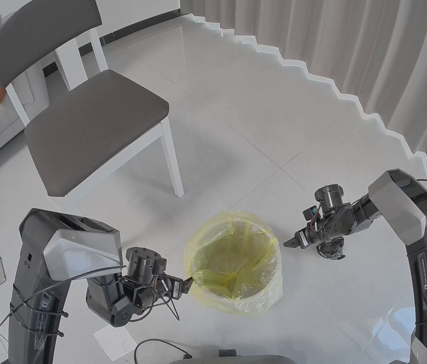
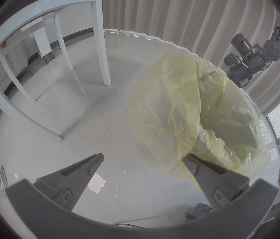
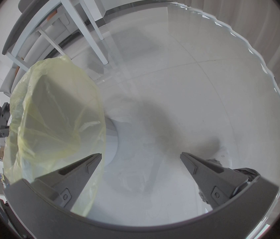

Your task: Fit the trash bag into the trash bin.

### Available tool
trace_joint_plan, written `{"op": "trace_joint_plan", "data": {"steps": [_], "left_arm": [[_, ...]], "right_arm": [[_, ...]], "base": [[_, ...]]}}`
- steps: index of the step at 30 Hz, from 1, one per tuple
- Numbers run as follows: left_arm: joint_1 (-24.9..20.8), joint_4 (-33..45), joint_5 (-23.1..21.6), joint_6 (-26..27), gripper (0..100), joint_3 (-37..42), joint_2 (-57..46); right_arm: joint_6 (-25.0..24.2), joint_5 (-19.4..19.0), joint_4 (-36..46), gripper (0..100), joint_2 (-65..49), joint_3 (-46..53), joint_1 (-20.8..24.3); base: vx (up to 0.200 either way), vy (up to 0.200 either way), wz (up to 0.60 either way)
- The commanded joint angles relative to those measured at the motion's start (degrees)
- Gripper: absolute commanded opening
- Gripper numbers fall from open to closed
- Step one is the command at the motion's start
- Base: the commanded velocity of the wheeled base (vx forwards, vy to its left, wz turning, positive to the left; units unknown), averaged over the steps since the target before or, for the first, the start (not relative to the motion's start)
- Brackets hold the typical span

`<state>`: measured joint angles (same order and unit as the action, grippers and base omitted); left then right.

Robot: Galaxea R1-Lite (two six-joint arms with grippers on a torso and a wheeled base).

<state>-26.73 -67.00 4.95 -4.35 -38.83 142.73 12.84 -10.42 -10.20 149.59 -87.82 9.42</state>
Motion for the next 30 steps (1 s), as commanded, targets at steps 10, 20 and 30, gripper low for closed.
{"op": "trace_joint_plan", "data": {"steps": [10,20,30], "left_arm": [[1.2,-13.0,-1.6,0.0,100,14.3,-6.8],[-0.8,-17.0,-1.5,0.0,100,15.4,-13.9],[-2.5,-17.4,-1.1,0.0,100,17.9,-19.6]], "right_arm": [[3.2,0.0,-0.4,100,-15.3,12.2,-9.6],[6.4,0.1,-0.6,100,-9.6,10.1,-13.8],[6.1,0.8,3.5,100,1.4,-1.4,-13.7]], "base": [[0.000,0.000,0.00],[0.000,0.000,0.00],[0.000,0.000,0.00]]}}
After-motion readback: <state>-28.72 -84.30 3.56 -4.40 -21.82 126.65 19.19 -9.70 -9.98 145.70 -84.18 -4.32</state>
